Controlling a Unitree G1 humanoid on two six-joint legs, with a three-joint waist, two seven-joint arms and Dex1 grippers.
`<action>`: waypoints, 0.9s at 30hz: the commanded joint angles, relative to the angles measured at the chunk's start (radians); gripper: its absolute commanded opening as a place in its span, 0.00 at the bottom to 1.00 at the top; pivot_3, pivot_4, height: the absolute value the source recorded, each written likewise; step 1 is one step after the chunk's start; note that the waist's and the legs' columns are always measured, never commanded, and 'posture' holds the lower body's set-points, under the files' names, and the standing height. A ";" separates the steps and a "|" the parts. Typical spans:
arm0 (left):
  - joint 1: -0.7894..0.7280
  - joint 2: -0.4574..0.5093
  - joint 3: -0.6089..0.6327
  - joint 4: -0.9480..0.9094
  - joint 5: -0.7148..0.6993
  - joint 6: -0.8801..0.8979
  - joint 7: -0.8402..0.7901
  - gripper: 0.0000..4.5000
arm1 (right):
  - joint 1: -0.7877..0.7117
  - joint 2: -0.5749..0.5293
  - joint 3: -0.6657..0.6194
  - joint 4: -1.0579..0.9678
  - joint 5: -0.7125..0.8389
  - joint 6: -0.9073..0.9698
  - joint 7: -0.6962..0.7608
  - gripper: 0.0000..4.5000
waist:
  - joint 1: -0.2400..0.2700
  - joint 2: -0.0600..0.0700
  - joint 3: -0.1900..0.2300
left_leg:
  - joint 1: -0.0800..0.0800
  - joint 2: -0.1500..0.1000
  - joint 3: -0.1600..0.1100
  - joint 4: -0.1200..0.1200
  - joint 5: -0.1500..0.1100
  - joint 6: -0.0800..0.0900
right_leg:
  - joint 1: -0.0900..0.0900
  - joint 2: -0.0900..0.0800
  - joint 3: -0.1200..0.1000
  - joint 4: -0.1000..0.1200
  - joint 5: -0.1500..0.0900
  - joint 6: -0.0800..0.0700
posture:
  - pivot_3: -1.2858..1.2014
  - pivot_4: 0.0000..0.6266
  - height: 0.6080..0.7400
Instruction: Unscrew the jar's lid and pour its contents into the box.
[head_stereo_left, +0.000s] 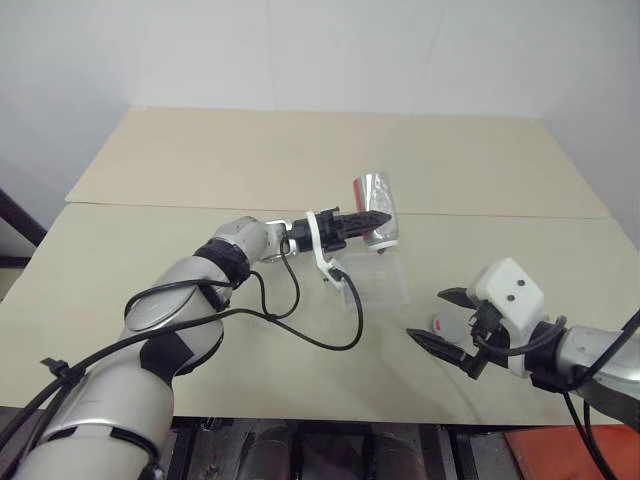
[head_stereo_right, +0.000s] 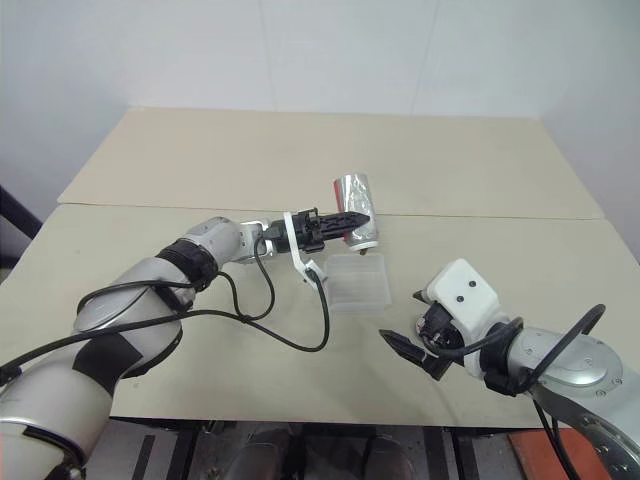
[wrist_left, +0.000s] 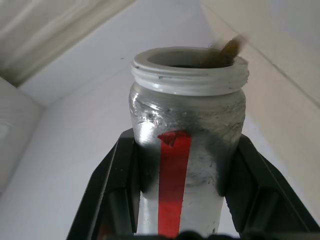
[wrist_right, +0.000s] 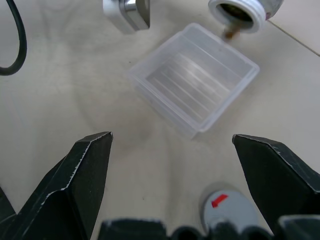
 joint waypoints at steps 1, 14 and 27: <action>-0.039 0.006 -0.020 0.009 0.002 0.022 0.047 0.42 | 0.005 -0.007 -0.029 -0.025 -0.008 -0.025 -0.007 0.99 | 0.000 0.000 0.000 | 0.000 0.000 0.000 0.000 0.000 0.000 | 0.000 0.000 0.000 0.000 0.000 0.000 | 0.52 0.24 1.00; 0.195 0.017 0.440 -0.051 -0.883 -0.232 -0.740 0.42 | -0.005 -0.003 -0.005 -0.015 -0.034 -0.032 -0.003 0.99 | -0.005 0.002 -0.002 | -0.001 0.001 0.001 0.001 0.001 -0.001 | -0.004 -0.001 0.001 0.002 0.000 0.000 | 0.52 0.24 1.00; 0.801 -0.044 0.784 -1.023 -1.515 0.628 -1.194 0.42 | -0.013 0.016 0.040 -0.005 -0.064 -0.046 0.004 0.99 | -0.022 0.004 -0.004 | 0.014 0.001 0.000 0.001 0.002 -0.003 | 0.012 0.000 0.002 0.000 0.000 0.000 | 0.52 0.24 1.00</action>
